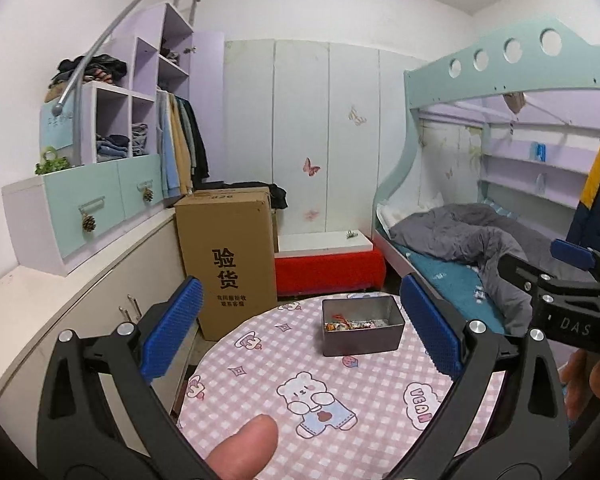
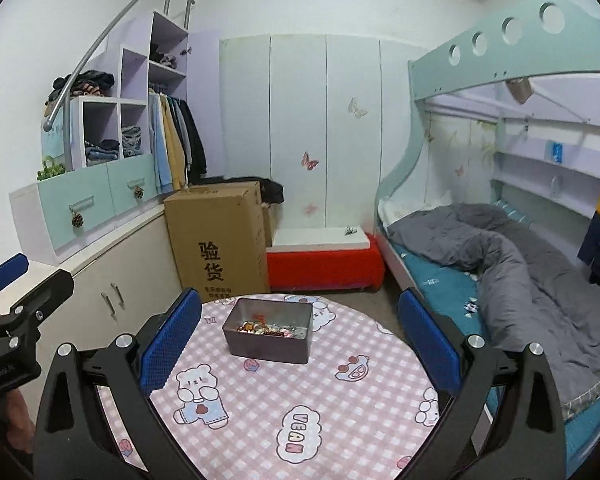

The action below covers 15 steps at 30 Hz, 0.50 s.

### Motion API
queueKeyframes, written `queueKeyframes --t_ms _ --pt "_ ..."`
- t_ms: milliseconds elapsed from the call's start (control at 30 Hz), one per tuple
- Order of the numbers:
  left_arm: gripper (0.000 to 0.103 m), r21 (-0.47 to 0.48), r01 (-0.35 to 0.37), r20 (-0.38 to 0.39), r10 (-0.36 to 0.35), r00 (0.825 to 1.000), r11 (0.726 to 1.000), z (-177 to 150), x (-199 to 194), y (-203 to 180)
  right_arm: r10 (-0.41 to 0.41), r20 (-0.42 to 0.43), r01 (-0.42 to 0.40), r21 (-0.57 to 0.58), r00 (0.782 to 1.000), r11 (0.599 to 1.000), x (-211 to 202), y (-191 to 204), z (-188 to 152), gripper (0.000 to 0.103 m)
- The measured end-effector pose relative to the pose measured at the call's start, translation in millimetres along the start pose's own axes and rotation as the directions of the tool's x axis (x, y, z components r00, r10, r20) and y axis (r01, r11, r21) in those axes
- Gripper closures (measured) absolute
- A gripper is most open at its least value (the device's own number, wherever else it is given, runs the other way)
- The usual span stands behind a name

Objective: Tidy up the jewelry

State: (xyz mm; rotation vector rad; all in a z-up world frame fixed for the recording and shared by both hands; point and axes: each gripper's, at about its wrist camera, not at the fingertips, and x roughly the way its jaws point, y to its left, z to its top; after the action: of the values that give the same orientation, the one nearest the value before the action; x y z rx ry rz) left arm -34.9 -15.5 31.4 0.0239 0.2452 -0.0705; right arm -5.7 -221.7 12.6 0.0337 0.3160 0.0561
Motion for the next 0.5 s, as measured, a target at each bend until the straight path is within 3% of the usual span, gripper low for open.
queueKeyframes --t_ms 200,500 --pt "0.006 -0.031 -0.032 0.029 0.033 0.999 0.999 0.3 -14.5 3.9 -0.054 0.056 0.054 0.003 0.997 0.999 -26.0 2.7 -1.9 0.008" --pt "0.006 -0.026 -0.038 0.040 0.039 0.998 0.999 -8.9 -20.5 0.5 -0.044 0.086 0.042 0.025 0.995 0.999 -35.9 3.6 -2.8 0.008"
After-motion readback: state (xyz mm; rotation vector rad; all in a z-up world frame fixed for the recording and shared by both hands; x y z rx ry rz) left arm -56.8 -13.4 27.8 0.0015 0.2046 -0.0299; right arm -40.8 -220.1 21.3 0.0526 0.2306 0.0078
